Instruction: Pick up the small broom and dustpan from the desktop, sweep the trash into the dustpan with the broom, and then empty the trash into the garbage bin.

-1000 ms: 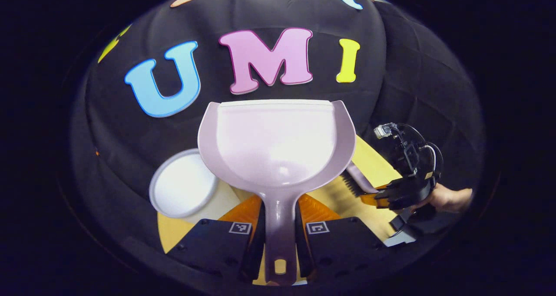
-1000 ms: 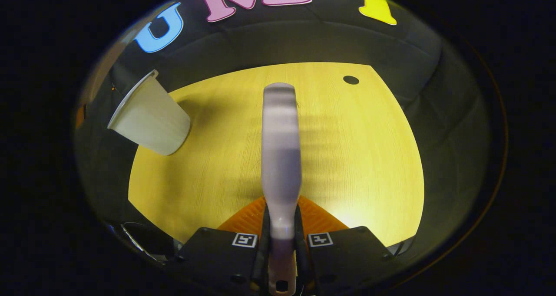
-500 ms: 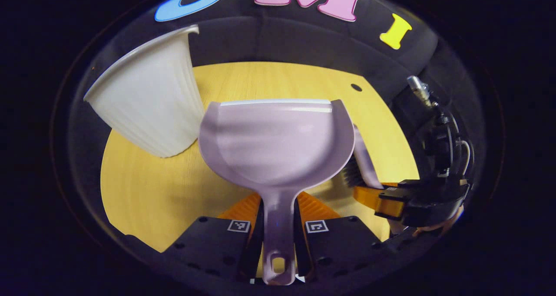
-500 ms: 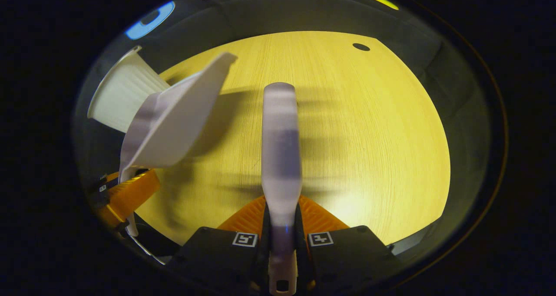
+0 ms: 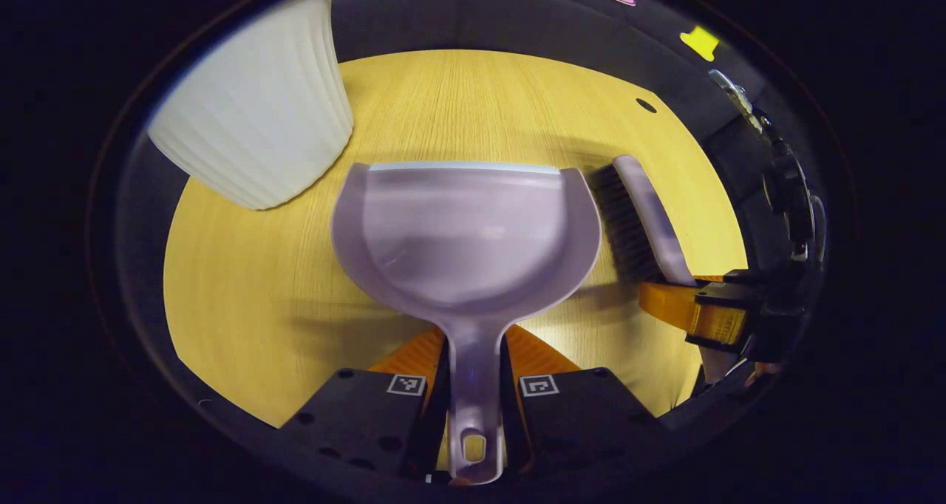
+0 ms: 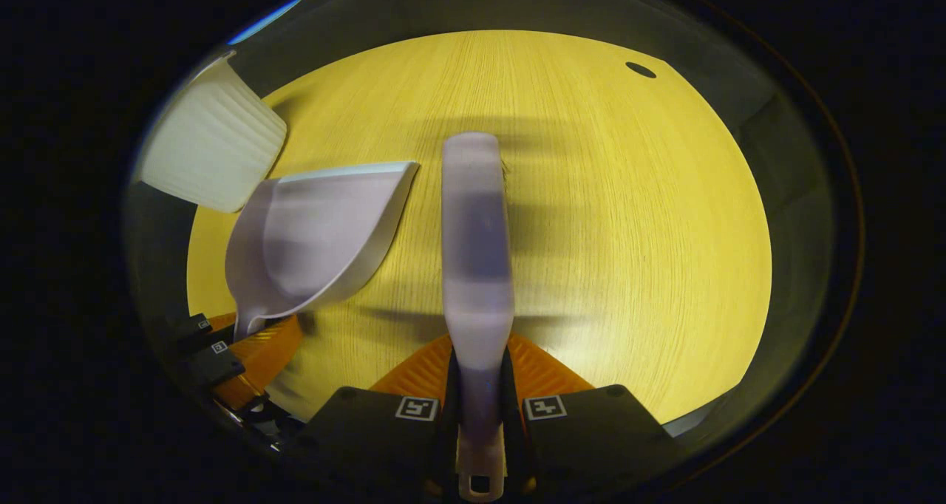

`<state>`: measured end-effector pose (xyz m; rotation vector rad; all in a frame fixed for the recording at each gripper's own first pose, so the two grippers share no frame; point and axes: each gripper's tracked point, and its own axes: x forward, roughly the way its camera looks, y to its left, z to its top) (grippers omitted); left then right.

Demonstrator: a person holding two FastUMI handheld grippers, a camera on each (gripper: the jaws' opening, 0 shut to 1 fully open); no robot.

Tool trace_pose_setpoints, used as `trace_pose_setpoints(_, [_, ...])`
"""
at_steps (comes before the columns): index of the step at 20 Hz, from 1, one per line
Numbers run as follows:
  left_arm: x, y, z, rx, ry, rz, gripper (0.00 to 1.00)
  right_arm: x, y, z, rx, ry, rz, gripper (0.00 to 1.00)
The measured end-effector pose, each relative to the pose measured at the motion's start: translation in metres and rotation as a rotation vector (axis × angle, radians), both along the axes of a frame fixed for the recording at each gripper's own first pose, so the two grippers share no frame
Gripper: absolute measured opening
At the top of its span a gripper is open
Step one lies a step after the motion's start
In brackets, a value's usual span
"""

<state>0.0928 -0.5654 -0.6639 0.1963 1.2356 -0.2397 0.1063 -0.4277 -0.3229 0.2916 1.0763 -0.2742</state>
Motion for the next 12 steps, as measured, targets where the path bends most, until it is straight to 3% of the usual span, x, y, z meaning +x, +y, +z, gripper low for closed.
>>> trace_pose_setpoints(2, [0.0,0.0,-0.001,0.0,0.02,0.002,0.31,0.0,-0.001,-0.002,0.005,0.007,0.007,0.28])
trace_pose_setpoints(3, [0.0,-0.001,-0.002,-0.005,0.017,-0.011,0.31,0.002,-0.001,-0.001,0.009,0.004,0.005,0.22])
trace_pose_setpoints(4, [-0.002,-0.006,-0.001,-0.019,0.025,-0.029,0.31,0.002,0.0,0.0,0.019,-0.003,0.001,0.33])
trace_pose_setpoints(7, [-0.011,-0.014,0.003,-0.004,0.032,-0.033,0.76,0.005,0.004,0.007,0.05,-0.027,0.006,0.58])
trace_pose_setpoints(9, [-0.019,-0.016,0.013,-0.006,0.022,0.002,0.78,0.005,0.002,0.014,0.06,-0.048,0.02,0.91])
trace_pose_setpoints(10, [-0.025,-0.016,0.018,-0.004,0.009,0.029,0.79,0.0,0.004,0.02,0.061,-0.062,0.03,1.0])
trace_pose_setpoints(12, [-0.039,-0.011,0.035,-0.012,-0.021,0.063,0.79,-0.01,0.002,0.036,0.036,-0.106,0.062,0.99])
